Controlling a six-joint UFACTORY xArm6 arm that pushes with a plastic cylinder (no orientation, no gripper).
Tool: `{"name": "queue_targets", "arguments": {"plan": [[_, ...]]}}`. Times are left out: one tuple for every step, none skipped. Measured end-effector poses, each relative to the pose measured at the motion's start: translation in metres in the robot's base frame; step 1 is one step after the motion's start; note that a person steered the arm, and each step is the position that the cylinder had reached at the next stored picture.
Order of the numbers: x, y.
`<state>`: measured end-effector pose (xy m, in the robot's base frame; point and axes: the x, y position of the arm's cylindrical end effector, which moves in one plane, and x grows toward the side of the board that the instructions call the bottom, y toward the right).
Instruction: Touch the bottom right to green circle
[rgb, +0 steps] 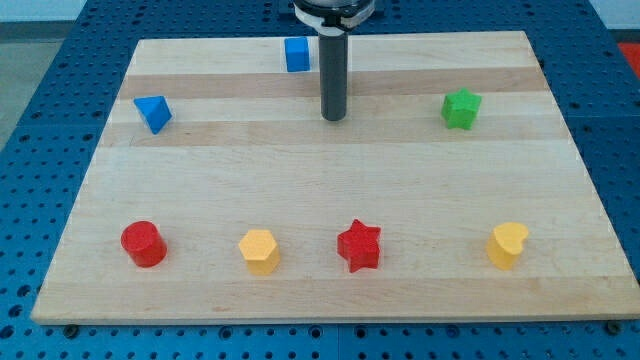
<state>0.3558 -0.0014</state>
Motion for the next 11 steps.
{"name": "queue_targets", "arguments": {"plan": [[0.000, -0.003], [0.000, -0.006], [0.000, -0.007], [0.000, -0.007], [-0.007, -0.006], [-0.014, 0.015], [-0.026, 0.022], [-0.036, 0.022], [-0.041, 0.022], [-0.041, 0.022], [-0.044, 0.020]]}}
